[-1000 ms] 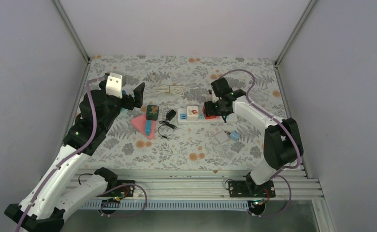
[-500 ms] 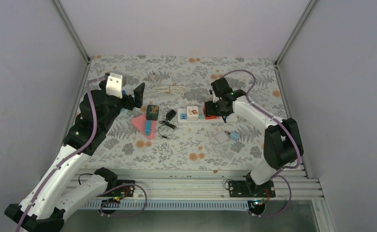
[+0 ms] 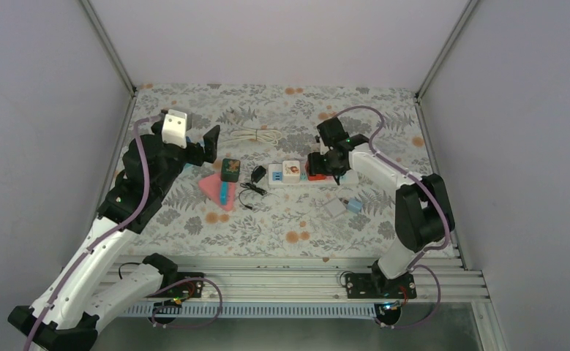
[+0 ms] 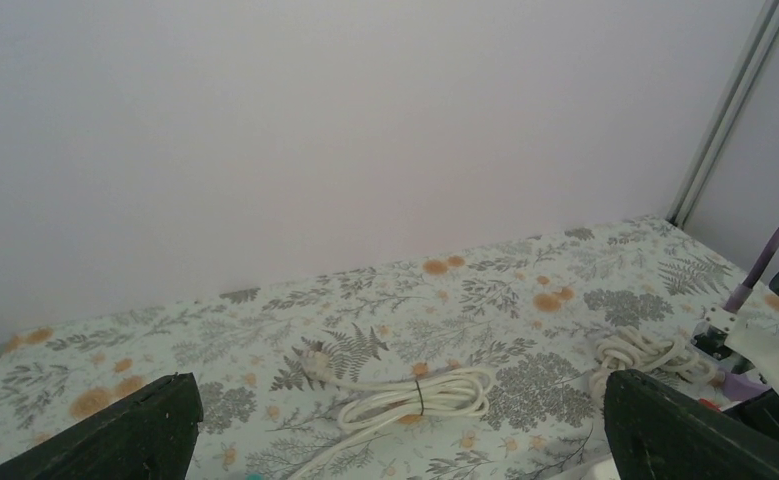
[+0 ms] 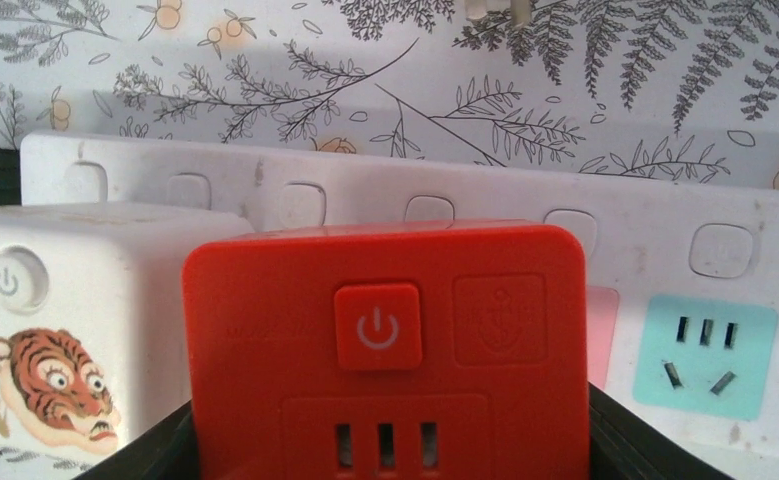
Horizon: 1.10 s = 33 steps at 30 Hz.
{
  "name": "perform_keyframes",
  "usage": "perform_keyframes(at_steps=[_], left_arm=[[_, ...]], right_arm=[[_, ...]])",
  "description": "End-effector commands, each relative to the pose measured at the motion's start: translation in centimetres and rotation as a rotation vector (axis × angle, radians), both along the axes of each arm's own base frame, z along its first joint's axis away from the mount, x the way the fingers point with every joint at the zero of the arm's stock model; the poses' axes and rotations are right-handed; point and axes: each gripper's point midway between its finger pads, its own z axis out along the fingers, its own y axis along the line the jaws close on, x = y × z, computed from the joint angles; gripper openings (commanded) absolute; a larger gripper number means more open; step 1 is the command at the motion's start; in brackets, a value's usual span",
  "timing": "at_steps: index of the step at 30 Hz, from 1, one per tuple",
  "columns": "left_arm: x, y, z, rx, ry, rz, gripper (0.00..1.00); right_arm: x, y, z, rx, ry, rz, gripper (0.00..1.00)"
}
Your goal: Insert the plug
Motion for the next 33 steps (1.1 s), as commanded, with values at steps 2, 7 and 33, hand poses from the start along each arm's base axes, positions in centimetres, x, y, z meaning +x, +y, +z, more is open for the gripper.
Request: perform_keyframes(at_steps=[2, 7, 33], left_arm=[[0.2, 0.3, 0.2, -0.005, -0.006, 0.019, 1.0], [0.4, 0.3, -0.1, 0.0, 0.005, 0.022, 1.0], [0.8, 0.3, -0.7, 0.011, 0.026, 0.035, 1.0]], right_arm=[[-0.6, 0.0, -1.6, -0.03, 0.054, -0.014, 0.5], [-0.8, -1.0, -1.4, -0.091, 0.041, -0.058, 0.5], [-1.1, -0.1, 0.1, -0.022, 0.019, -0.049, 0.51]])
